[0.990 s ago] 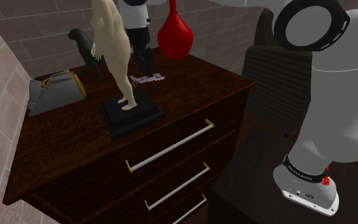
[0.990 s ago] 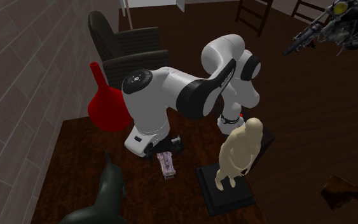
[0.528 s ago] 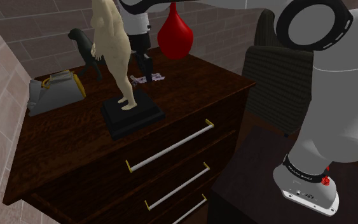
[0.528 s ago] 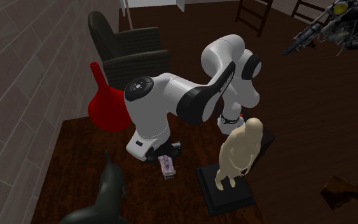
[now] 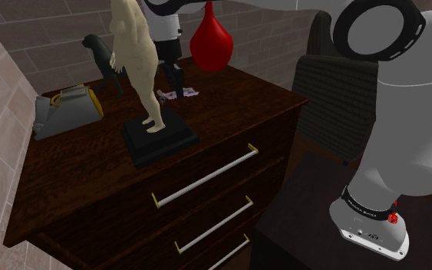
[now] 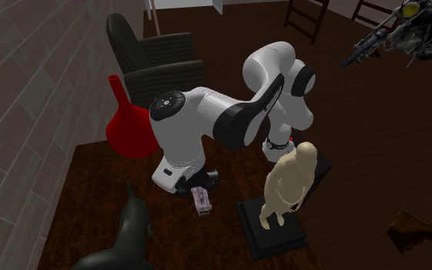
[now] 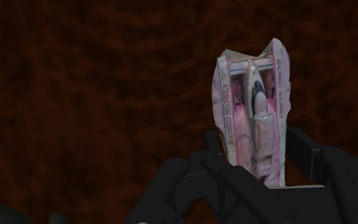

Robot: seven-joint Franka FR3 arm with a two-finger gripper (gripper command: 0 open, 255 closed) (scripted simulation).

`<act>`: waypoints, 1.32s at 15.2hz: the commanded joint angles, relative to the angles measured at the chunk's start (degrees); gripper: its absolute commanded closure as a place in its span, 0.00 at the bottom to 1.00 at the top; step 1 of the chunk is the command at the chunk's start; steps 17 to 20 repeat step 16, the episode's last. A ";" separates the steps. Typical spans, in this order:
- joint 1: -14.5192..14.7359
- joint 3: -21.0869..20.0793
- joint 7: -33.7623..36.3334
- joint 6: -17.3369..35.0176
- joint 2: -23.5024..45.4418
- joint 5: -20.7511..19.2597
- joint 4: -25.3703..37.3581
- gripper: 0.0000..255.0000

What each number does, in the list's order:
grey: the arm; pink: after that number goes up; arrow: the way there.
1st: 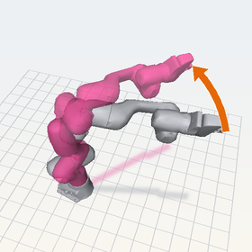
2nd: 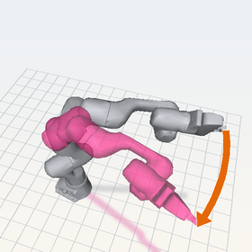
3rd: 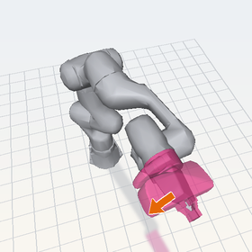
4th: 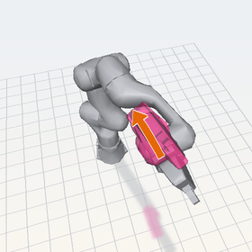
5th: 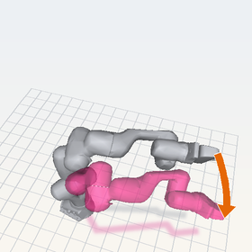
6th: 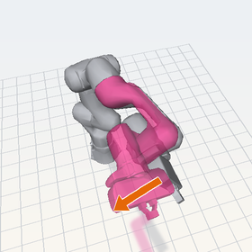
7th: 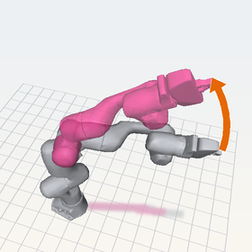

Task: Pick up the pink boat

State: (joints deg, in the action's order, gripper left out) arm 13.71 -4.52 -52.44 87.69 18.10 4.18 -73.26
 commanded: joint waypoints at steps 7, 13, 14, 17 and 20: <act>0.16 -0.07 0.67 -7.18 2.63 -0.16 9.84 1.00; 0.44 -0.15 1.34 -14.24 6.58 -0.36 20.89 1.00; 0.52 -0.17 1.48 -15.67 7.56 -0.41 23.29 1.00; 0.53 -0.17 1.50 -15.88 7.70 -0.42 23.64 1.00; 0.53 -0.17 1.50 -15.88 7.70 -0.42 23.64 1.00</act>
